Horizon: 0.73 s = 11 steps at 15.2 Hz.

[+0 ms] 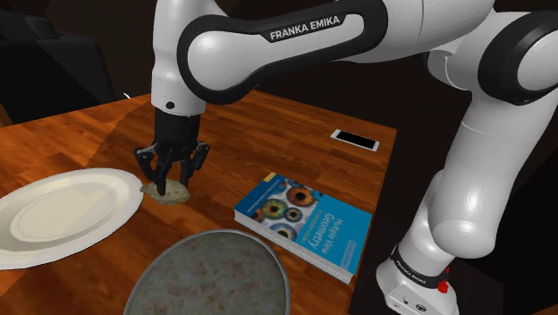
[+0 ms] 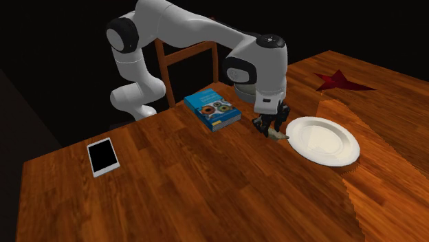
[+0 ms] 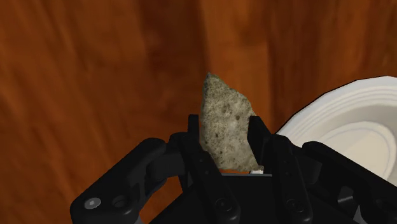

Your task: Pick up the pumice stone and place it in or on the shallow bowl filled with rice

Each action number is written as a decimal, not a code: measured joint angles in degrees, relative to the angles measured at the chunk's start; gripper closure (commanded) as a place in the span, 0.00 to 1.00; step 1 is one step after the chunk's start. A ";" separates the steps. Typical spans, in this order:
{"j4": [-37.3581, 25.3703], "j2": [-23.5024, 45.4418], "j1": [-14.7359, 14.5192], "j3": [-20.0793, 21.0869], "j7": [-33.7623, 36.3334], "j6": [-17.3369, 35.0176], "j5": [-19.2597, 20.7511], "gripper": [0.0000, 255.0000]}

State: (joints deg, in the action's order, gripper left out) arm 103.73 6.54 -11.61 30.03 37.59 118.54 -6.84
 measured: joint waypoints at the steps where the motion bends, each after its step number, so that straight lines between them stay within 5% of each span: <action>1: 0.03 -0.08 0.02 0.00 -0.04 0.00 -0.04 1.00; 11: -1.67 -0.36 0.03 0.05 0.18 -2.16 -0.17 1.00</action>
State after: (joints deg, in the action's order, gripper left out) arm 102.06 6.18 -11.59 30.08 37.77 116.38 -7.01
